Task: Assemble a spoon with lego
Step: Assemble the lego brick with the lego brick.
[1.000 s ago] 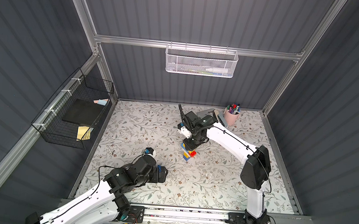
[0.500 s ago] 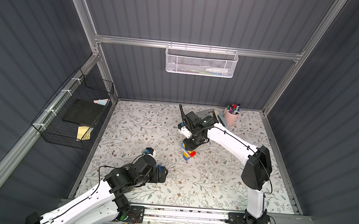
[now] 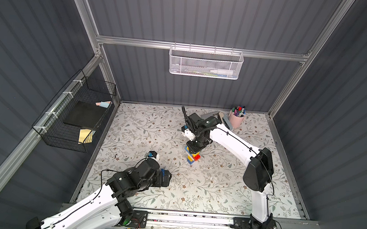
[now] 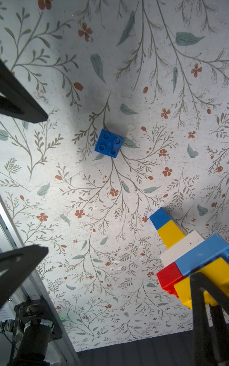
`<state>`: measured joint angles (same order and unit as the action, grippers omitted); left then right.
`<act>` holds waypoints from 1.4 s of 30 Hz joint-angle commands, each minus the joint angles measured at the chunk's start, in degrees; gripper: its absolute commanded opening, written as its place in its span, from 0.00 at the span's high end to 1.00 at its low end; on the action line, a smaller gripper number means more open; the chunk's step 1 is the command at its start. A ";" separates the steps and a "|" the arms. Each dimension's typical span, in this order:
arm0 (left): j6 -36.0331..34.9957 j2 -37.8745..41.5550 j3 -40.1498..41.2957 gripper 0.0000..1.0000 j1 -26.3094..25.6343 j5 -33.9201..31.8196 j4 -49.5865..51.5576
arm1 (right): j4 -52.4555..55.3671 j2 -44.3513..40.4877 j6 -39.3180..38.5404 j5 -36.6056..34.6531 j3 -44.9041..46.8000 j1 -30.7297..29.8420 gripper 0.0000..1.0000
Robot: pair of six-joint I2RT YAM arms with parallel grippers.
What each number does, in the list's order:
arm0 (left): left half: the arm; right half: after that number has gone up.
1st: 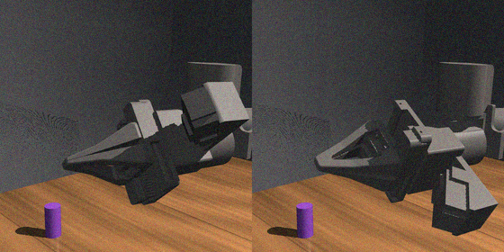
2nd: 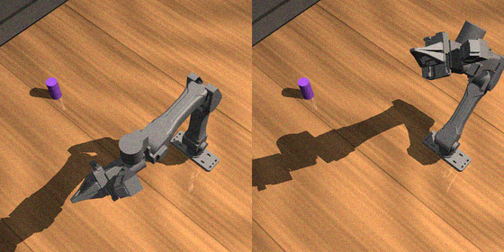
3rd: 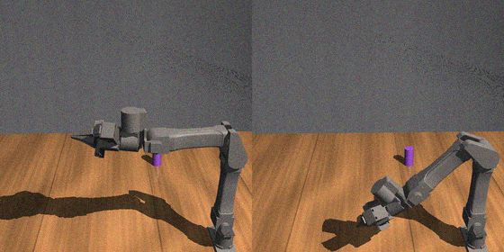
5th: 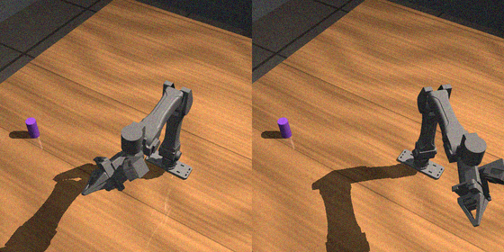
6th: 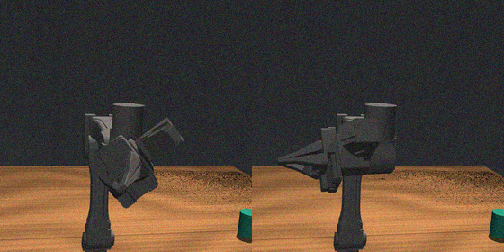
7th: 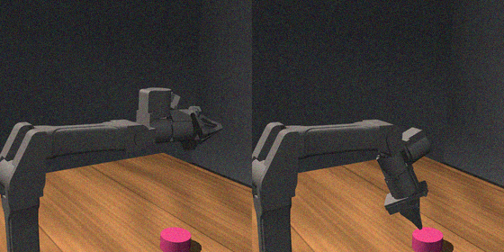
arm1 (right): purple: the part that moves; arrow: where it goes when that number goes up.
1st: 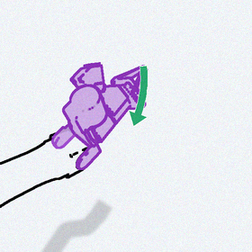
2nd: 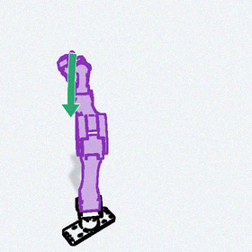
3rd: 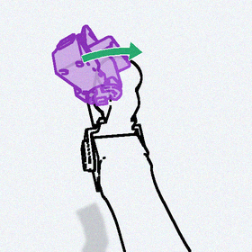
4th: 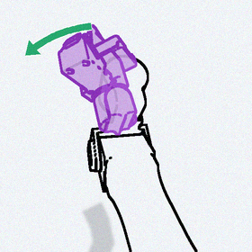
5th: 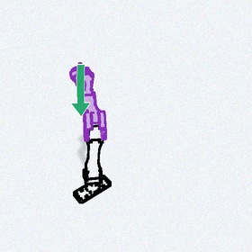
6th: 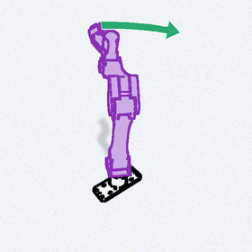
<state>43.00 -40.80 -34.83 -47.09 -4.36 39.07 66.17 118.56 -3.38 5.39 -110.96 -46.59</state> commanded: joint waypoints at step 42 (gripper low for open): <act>0.16 1.95 0.81 0.01 -0.12 0.32 0.34 | 11.87 14.72 12.08 1.04 -2.63 -0.79 1.00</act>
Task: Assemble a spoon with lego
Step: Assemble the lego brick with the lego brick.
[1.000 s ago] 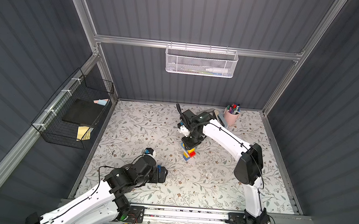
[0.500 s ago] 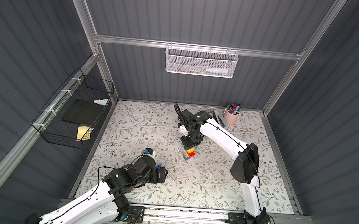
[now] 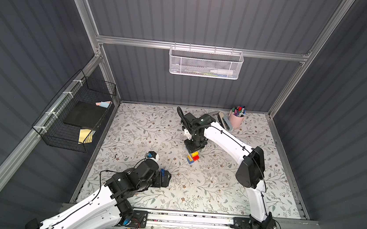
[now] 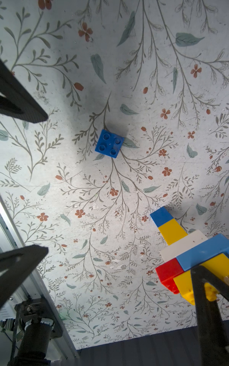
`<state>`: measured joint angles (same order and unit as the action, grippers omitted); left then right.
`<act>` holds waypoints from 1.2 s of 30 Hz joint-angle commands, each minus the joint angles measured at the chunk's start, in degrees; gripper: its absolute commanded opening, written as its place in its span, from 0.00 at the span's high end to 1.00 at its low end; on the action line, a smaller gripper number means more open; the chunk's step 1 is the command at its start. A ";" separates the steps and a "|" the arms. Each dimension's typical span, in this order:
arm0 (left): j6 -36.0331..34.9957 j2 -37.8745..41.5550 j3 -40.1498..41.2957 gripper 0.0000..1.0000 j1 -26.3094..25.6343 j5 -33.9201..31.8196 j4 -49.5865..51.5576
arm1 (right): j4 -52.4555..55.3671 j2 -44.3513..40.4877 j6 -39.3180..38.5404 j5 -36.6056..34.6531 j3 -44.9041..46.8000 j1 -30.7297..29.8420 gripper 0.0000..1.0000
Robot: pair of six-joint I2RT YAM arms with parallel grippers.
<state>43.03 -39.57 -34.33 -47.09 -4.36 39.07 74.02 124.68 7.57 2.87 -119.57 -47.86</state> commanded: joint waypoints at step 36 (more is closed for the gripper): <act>0.23 1.20 0.22 0.01 -0.11 0.15 0.51 | 2.14 3.09 7.27 0.53 4.17 0.44 0.76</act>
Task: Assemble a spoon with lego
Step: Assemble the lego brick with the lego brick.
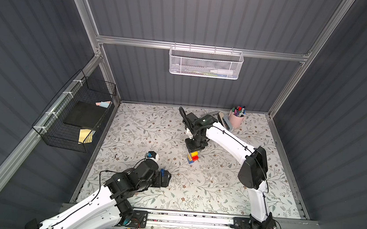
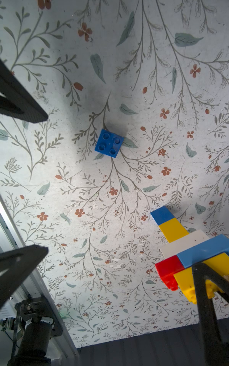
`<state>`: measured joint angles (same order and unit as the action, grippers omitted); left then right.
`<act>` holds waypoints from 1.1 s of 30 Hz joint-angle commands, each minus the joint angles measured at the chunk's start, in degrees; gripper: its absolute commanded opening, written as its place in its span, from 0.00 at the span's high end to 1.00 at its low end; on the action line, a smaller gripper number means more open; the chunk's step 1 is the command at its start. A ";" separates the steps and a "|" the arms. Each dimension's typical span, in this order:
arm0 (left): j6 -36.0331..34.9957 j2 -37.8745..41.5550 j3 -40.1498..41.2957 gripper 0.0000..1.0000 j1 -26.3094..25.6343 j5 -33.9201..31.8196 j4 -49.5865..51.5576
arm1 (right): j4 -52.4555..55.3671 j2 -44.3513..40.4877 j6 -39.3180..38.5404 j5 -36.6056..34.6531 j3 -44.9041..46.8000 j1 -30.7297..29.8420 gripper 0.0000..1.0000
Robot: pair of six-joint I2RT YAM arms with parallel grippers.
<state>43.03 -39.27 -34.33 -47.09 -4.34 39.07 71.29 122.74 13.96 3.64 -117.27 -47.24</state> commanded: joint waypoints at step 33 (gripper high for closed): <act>3.26 -4.97 -2.63 0.01 -0.05 -3.94 4.55 | 1.99 -8.69 1.87 -0.64 -0.22 -0.13 0.18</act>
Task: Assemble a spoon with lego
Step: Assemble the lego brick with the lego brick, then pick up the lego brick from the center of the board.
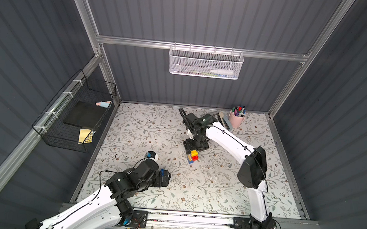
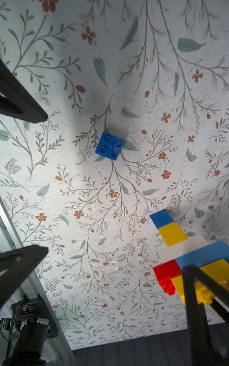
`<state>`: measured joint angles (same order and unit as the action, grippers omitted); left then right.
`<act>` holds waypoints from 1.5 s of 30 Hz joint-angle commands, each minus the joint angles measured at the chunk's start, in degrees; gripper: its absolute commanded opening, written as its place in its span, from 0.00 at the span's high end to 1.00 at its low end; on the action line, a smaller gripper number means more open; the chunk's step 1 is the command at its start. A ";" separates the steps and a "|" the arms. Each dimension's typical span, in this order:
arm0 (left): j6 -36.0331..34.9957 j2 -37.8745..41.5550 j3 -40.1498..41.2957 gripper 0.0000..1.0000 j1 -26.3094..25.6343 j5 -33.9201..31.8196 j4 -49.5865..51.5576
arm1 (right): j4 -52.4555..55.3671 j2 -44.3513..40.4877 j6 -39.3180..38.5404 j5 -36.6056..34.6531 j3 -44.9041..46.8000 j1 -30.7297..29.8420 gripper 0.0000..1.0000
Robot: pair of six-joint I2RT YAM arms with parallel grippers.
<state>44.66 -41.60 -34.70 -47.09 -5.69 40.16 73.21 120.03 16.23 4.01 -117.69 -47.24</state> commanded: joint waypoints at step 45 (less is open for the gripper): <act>-14.40 -47.24 -12.89 0.42 13.61 1.75 -3.82 | -19.71 -54.25 3.02 -0.32 47.68 -0.05 0.01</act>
<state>31.59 -87.83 -46.68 -33.95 -3.38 35.62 53.71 65.34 19.33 4.25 -70.78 -47.24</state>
